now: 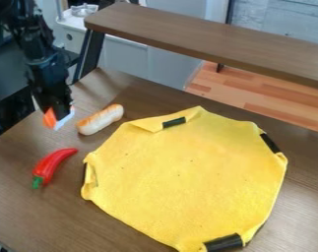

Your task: Remove the orange and white figure from the cloth

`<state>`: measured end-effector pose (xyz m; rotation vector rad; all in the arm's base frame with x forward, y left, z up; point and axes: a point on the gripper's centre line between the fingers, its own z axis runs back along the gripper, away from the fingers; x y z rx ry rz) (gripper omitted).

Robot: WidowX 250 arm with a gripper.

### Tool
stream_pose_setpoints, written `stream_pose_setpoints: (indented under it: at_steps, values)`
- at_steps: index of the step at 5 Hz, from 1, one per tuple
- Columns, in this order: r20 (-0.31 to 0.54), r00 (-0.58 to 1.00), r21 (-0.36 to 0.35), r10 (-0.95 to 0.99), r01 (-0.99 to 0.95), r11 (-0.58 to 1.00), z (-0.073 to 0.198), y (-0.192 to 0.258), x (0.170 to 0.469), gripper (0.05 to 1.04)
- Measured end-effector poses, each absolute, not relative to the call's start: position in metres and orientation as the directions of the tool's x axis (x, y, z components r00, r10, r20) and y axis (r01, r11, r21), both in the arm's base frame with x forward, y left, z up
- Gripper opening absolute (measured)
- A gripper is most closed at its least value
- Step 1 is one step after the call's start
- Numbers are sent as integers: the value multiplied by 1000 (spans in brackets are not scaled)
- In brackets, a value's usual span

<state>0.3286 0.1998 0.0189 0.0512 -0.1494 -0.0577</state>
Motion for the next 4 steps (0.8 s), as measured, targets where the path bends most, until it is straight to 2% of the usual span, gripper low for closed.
stream_pose_setpoints:
  at_steps: [1, 2, 3, 4]
  values:
    - [90, 994, 69, -63, 56, 996, 2, 205, 319, 503]
    - [26, 997, 88, -68, 66, 994, -13, 207, 313, 578]
    - [-18, 996, 93, -88, 89, 992, -18, 203, 313, 734]
    - [-21, 995, 85, -93, 94, 992, -19, 202, 313, 979]
